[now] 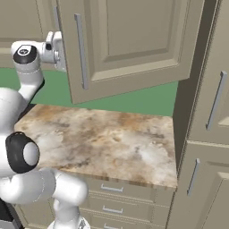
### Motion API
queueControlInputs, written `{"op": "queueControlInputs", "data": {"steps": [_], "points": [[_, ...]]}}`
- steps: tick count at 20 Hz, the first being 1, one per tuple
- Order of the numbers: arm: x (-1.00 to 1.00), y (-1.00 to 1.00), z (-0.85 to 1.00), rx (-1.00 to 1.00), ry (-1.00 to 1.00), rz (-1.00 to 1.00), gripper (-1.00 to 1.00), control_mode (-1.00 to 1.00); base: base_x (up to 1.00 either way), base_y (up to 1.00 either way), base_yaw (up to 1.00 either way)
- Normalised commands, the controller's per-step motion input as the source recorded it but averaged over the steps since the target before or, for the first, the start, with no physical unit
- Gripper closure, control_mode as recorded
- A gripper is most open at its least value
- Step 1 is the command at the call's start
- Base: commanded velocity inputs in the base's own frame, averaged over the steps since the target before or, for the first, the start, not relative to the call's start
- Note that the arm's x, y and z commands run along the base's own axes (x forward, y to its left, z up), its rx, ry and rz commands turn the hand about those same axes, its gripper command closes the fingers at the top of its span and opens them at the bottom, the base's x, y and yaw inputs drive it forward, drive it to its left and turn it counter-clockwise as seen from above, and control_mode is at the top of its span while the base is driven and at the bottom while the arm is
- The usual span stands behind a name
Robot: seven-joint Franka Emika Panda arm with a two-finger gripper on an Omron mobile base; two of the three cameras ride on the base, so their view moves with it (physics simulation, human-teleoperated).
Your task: Move the syrup bottle and shaker from the cabinet to the dining counter.
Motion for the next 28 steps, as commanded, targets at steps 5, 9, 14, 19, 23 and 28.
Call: {"op": "queueControlInputs", "data": {"steps": [5, 9, 14, 19, 23, 28], "points": [[-0.34, -0.79, 0.0, -0.03, 0.09, -0.12, -1.0, -1.0, 0.0, 0.0, 0.0], [-0.64, -0.83, -0.05, -0.01, 0.05, -0.15, -1.0, -1.0, 0.0, 0.0, 0.0], [-1.0, -0.85, -0.18, 0.0, 0.0, -0.18, -1.0, -1.0, 0.0, 0.0, 0.0], [-1.0, -0.92, -0.17, 0.0, 0.0, -0.21, -1.0, -1.0, 0.0, 0.0, 0.0], [-1.0, -0.98, -0.17, 0.0, 0.0, -0.22, -1.0, -1.0, 0.0, 0.0, 0.0], [-0.52, -0.81, -0.17, -0.01, -0.01, -0.15, -1.0, -1.0, 0.0, 0.0, 0.0]]}}
